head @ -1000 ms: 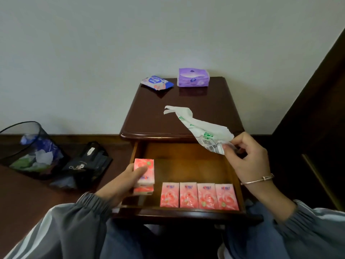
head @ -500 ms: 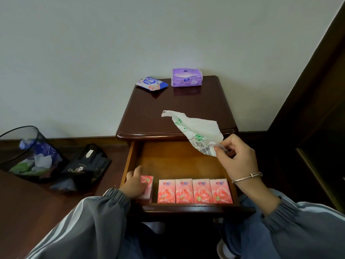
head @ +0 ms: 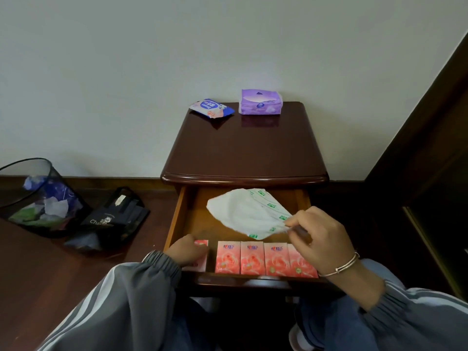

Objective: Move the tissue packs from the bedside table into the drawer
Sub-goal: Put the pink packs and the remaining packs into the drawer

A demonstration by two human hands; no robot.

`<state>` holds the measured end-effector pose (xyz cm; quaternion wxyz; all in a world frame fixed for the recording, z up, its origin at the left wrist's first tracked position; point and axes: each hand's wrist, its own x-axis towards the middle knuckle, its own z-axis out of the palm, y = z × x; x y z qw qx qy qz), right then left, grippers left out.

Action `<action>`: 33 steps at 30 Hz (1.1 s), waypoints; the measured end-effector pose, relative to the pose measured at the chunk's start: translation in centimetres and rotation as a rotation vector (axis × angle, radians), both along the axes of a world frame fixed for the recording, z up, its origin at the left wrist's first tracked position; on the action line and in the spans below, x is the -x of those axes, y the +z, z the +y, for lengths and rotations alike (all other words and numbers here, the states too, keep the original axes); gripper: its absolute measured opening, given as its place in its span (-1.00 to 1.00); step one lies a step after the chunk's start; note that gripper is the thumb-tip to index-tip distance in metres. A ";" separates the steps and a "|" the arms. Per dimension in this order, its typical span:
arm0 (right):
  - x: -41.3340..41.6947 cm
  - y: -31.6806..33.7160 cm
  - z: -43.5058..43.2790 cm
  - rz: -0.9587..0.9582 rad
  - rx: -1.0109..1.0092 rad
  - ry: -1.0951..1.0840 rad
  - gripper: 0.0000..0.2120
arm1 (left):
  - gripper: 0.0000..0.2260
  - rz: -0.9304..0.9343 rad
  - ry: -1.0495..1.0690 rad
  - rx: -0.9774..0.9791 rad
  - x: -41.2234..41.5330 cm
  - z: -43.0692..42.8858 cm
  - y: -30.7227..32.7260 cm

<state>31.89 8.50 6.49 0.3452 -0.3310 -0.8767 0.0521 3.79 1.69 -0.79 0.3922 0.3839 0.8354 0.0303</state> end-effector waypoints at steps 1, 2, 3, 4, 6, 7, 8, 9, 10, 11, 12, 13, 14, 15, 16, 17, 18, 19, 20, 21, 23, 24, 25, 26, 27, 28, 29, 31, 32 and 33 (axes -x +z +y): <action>0.1 -0.1 0.0 -0.008 -0.005 0.000 -0.90 | -0.60 0.004 0.030 0.000 -0.2 0.1 -0.1; 0.3 -0.1 0.0 -0.008 -0.012 -0.003 -0.90 | -0.58 0.014 0.056 0.001 -0.4 0.2 -0.1; 0.5 -0.2 0.0 -0.007 -0.025 -0.012 -0.93 | -0.56 0.035 0.073 -0.002 -0.7 0.2 -0.1; 0.6 -0.2 0.0 -0.005 -0.033 -0.023 -0.97 | -0.53 0.060 0.089 -0.034 -1.0 0.1 0.2; 1.0 -0.2 -0.1 0.003 -0.041 -0.059 -0.93 | -0.54 0.076 0.134 -0.301 -2.0 -0.3 1.3; 1.3 -0.1 -0.1 0.016 -0.056 -0.076 -0.93 | -0.59 0.029 0.158 -0.490 -2.7 -0.6 2.1; 1.6 0.1 -0.1 0.036 -0.081 -0.083 -0.95 | -0.63 -0.083 0.212 -0.633 -3.3 -0.9 3.3; 1.9 0.3 -0.2 0.054 -0.119 -0.081 -0.90 | -0.60 -0.270 0.299 -0.700 -3.8 -1.1 4.5; 2.3 0.5 -0.2 0.064 -0.167 -0.060 -0.82 | -0.52 -0.523 0.402 -0.687 -4.3 -1.2 5.6; 2.8 0.8 -0.3 0.065 -0.219 -0.025 -0.73 | -0.44 -0.792 0.488 -0.614 -4.4 -1.2 6.4; 3.3 1.1 -0.4 0.054 -0.268 0.022 -0.67 | -0.39 -1.017 0.526 -0.537 -4.6 -1.2 7.3; 3.8 1.3 -0.6 0.031 -0.313 0.076 -0.63 | -0.39 -1.168 0.497 -0.489 -4.6 -1.2 8.1; 4.4 1.5 -0.7 0.002 -0.354 0.128 -0.62 | -0.45 -1.269 0.447 -0.477 -4.7 -1.1 8.8; 4.9 1.6 -0.8 -0.028 -0.386 0.171 -0.61 | -0.54 -1.329 0.421 -0.483 -4.7 -0.9 9.3; 5.4 1.7 -0.9 -0.050 -0.407 0.199 -0.59 | -0.62 -1.350 0.415 -0.498 -4.7 -0.6 9.3; 5.7 1.7 -0.9 -0.069 -0.409 0.225 -0.59 | -0.65 -1.320 0.421 -0.518 -4.7 -0.3 9.2; 5.9 1.5 -0.9 -0.083 -0.393 0.250 -0.61 | -0.66 -1.247 0.424 -0.536 -4.5 -0.1 8.8; 6.0 1.3 -0.8 -0.091 -0.352 0.277 -0.66 | -0.66 -1.164 0.424 -0.542 -4.3 0.2 8.3; 5.8 1.0 -0.8 -0.087 -0.288 0.288 -0.72 | -0.68 -1.085 0.425 -0.540 -3.9 0.4 7.7; 5.5 0.8 -0.8 -0.063 -0.208 0.266 -0.74 | -0.71 -1.002 0.434 -0.529 -3.6 0.4 7.1; 4.4 0.1 -0.3 -0.002 -0.006 0.115 -0.69 | -0.81 -0.811 0.458 -0.482 -2.4 0.0 6.2; 3.6 -0.4 0.2 0.009 0.109 -0.006 -0.67 | -0.85 -0.712 0.458 -0.443 -1.7 -0.3 5.8; 2.8 -1.0 0.8 -0.017 0.241 -0.132 -0.64 | -0.88 -0.625 0.456 -0.403 -0.8 -0.6 5.3; 1.9 -1.8 1.5 -0.078 0.400 -0.244 -0.57 | -0.90 -0.556 0.459 -0.369 0.1 -0.8 4.7; 1.0 -2.4 2.1 -0.134 0.580 -0.335 -0.48 | -0.89 -0.500 0.458 -0.341 1.0 -0.8 4.2; 0.4 -2.9 2.5 -0.176 0.755 -0.403 -0.39 | -0.86 -0.449 0.449 -0.317 1.7 -0.7 3.8; 0.0 -3.4 2.8 -0.206 0.888 -0.450 -0.34 | -0.83 -0.402 0.440 -0.289 2.2 -0.5 3.4; -0.2 -4.5 2.9 -0.260 1.012 -0.498 -0.32 | -0.75 -0.336 0.425 -0.259 2.6 0.2 3.0; -0.1 -5.0 2.9 -0.280 1.025 -0.512 -0.34 | -0.73 -0.293 0.409 -0.261 2.6 0.7 2.8; 0.0 -5.3 2.9 -0.290 1.014 -0.527 -0.37 | -0.72 -0.235 0.389 -0.267 2.5 1.1 2.7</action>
